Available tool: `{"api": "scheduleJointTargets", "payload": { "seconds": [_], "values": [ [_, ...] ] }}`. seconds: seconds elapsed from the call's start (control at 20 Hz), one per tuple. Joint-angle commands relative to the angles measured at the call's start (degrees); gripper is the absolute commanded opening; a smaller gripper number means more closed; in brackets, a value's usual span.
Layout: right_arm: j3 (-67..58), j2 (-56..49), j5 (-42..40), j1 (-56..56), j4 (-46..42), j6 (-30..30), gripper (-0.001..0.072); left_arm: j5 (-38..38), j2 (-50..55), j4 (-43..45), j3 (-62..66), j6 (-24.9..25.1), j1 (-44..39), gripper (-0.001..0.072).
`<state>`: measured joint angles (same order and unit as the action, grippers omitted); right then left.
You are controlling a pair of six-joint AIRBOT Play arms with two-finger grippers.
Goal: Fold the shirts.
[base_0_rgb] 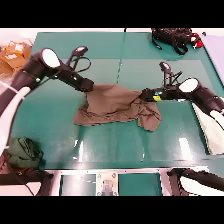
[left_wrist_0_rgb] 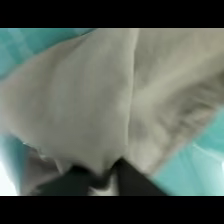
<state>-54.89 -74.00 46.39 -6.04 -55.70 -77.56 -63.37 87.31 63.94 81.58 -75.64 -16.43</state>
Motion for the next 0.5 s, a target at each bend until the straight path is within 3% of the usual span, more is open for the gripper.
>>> {"api": "scheduleJointTargets", "payload": {
  "seconds": [0.0, 0.2, 0.35, 0.45],
  "values": [
    [-2.99, -1.88, 3.54, 5.62, -0.04, 0.02, 0.0297, 2.71, 3.41, 0.13, 0.66, -4.13, 3.82, 0.0682],
    [-3.23, 6.23, 16.87, 19.85, -0.46, -0.02, 0.0294, -15.45, 2.89, 0.0, 7.63, -4.42, 13.29, 0.0679],
    [5.75, 14.25, 19.04, 26.49, -0.66, -1.57, 0.0301, -25.11, 2.89, -0.07, 6.23, -4.39, 16.98, 0.0679],
    [13.11, 18.56, 19.06, 29.29, -1.79, -5.29, 0.0453, -25.73, 2.89, -0.26, 1.75, -4.26, 16.9, 0.0678]
  ]
}}
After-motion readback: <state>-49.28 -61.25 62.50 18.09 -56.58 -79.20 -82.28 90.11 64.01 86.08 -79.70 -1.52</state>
